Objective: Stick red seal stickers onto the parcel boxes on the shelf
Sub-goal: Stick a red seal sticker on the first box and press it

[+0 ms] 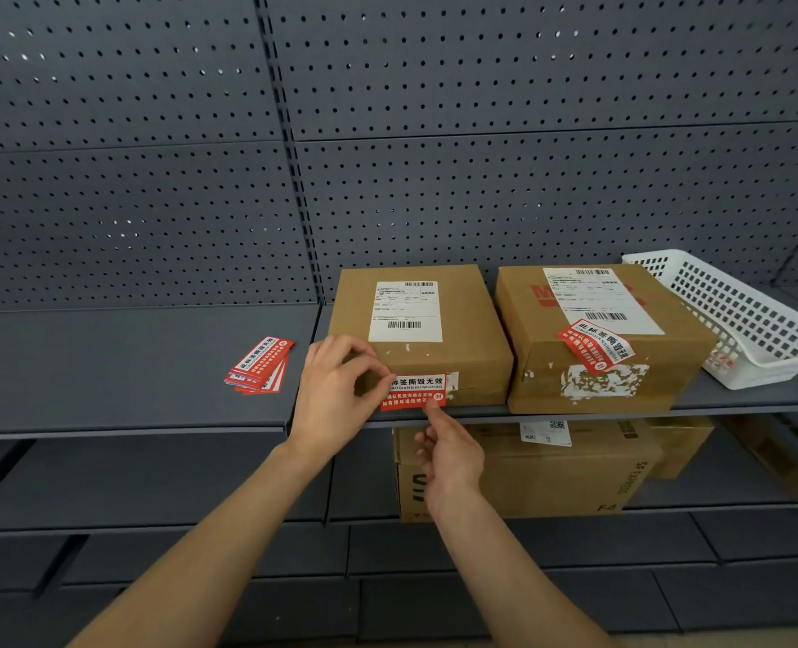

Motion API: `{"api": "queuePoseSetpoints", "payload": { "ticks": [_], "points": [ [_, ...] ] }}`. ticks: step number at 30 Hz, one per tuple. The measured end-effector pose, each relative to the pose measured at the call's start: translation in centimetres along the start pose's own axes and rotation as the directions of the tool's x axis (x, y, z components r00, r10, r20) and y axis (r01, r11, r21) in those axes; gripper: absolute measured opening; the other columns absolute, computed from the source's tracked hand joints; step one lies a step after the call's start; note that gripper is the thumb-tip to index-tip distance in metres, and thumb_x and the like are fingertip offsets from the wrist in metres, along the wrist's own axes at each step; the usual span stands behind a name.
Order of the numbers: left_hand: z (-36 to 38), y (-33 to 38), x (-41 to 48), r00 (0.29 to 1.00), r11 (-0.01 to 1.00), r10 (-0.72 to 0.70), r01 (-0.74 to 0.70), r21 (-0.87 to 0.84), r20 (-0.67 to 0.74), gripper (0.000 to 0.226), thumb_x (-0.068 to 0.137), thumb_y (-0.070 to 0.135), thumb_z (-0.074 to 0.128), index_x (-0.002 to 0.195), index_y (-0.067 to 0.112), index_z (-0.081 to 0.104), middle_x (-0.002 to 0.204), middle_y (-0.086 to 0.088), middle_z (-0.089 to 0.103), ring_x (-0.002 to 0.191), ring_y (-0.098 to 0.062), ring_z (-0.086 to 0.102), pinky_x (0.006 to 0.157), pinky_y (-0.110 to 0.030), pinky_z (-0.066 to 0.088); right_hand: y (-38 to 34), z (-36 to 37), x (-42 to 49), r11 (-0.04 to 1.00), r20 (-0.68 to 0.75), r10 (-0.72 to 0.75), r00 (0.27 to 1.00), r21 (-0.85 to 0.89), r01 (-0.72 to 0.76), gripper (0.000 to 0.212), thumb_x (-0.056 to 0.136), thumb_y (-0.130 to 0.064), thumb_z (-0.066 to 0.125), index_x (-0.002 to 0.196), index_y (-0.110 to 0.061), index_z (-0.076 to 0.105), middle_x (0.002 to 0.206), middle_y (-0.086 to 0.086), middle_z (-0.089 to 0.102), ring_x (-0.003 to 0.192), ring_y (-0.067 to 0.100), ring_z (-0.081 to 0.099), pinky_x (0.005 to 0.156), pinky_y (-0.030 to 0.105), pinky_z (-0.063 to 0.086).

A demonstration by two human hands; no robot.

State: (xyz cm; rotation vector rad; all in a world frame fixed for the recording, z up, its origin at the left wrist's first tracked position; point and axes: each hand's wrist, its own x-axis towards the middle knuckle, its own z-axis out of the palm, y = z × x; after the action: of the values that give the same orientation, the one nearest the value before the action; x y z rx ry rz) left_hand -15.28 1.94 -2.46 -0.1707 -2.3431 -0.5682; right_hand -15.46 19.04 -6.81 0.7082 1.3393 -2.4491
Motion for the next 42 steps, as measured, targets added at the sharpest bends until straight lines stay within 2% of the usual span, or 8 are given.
{"api": "queuePoseSetpoints", "payload": {
  "ticks": [4, 6, 8, 12, 16, 22, 28, 42],
  "points": [
    [-0.3, 0.1, 0.2, 1.0, 1.0, -0.013, 0.013, 0.011, 0.019, 0.023, 0.09, 0.036, 0.085, 0.1, 0.023, 0.068, 0.109, 0.008, 0.064, 0.106, -0.015, 0.059, 0.097, -0.041, 0.049, -0.7, -1.7, -0.2, 0.813, 0.072, -0.354, 0.932, -0.469, 0.345, 0.022, 0.087, -0.037, 0.089, 0.095, -0.02, 0.077, 0.084, -0.005, 0.074, 0.079, 0.013, 0.068, 0.08, 0.035, 0.061],
    [-0.4, 0.2, 0.2, 0.999, 1.0, -0.01, 0.009, 0.018, 0.033, 0.027, 0.091, 0.039, 0.083, 0.103, 0.024, 0.065, 0.11, 0.009, 0.064, 0.107, -0.014, 0.058, 0.097, -0.041, 0.049, -1.5, -3.2, 0.1, 0.333, 0.302, -0.687, 0.661, -0.678, 0.655, 0.026, 0.086, -0.041, 0.086, 0.093, -0.024, 0.069, 0.088, -0.01, 0.067, 0.079, 0.005, 0.063, 0.075, 0.026, 0.057],
    [-0.5, 0.1, 0.3, 0.999, 1.0, 0.004, -0.005, 0.022, 0.049, 0.03, 0.091, 0.042, 0.082, 0.108, 0.024, 0.065, 0.114, 0.008, 0.064, 0.11, -0.015, 0.058, 0.098, -0.04, 0.049, -2.7, -4.0, 0.9, -0.062, 0.528, -0.771, 0.356, -0.618, 0.784, 0.03, 0.09, -0.043, 0.083, 0.104, -0.021, 0.067, 0.103, -0.008, 0.063, 0.089, 0.002, 0.058, 0.08, 0.014, 0.049],
    [-0.8, 0.1, 0.5, 0.996, 1.0, -0.004, 0.002, 0.02, 0.084, 0.047, 0.088, 0.048, 0.085, 0.124, 0.023, 0.066, 0.126, 0.006, 0.062, 0.119, -0.016, 0.056, 0.103, -0.036, 0.046, -6.6, -2.9, 2.1, -0.414, 0.708, -0.703, 0.064, -0.482, 0.772, 0.051, 0.092, -0.043, 0.085, 0.125, -0.008, 0.068, 0.126, 0.009, 0.063, 0.122, 0.022, 0.059, 0.103, 0.031, 0.053],
    [-0.6, 0.5, 0.9, 0.994, 0.996, 0.022, -0.031, 0.083, 0.103, 0.056, 0.087, 0.054, 0.083, 0.13, 0.024, 0.065, 0.13, 0.005, 0.061, 0.122, -0.015, 0.053, 0.105, -0.037, 0.044, -9.0, -0.9, 2.9, -0.493, 0.811, -0.575, 0.104, -0.446, 0.747, 0.061, 0.096, -0.052, 0.077, 0.138, -0.009, 0.066, 0.144, 0.008, 0.061, 0.148, 0.025, 0.049, 0.127, 0.046, 0.039],
    [-0.2, 0.6, 1.4, 0.993, 0.993, 0.001, -0.016, 0.119, 0.119, 0.048, 0.091, 0.057, 0.078, 0.127, 0.027, 0.07, 0.127, 0.008, 0.063, 0.121, -0.015, 0.051, 0.104, -0.035, 0.039, -9.4, 0.1, 3.1, -0.499, 0.833, -0.499, 0.24, -0.502, 0.707, 0.047, 0.094, -0.051, 0.075, 0.126, -0.016, 0.071, 0.125, 0.001, 0.065, 0.118, 0.021, 0.062, 0.108, 0.047, 0.053],
    [-1.0, -0.4, 2.1, 0.982, 0.999, -0.044, 0.04, 0.024, 0.185, 0.042, 0.089, 0.048, 0.084, 0.127, 0.032, 0.075, 0.124, 0.012, 0.062, 0.123, -0.013, 0.051, 0.109, -0.038, 0.041, -10.8, -0.6, 2.8, -0.443, 0.86, -0.411, 0.302, -0.478, 0.758, 0.052, 0.097, -0.055, 0.064, 0.134, -0.019, 0.069, 0.132, -0.002, 0.064, 0.125, 0.02, 0.059, 0.112, 0.042, 0.052],
    [-1.5, -1.3, 2.0, 0.984, 0.997, -0.023, 0.009, 0.077, 0.178, 0.055, 0.085, 0.068, 0.077, 0.127, 0.033, 0.073, 0.125, 0.012, 0.062, 0.122, -0.015, 0.053, 0.107, -0.041, 0.043, -12.0, -0.7, 3.0, -0.412, 0.881, -0.35, 0.318, -0.45, 0.792, 0.055, 0.092, -0.057, 0.076, 0.135, -0.024, 0.068, 0.133, -0.009, 0.058, 0.129, 0.015, 0.054, 0.11, 0.04, 0.052]
  ]
}}
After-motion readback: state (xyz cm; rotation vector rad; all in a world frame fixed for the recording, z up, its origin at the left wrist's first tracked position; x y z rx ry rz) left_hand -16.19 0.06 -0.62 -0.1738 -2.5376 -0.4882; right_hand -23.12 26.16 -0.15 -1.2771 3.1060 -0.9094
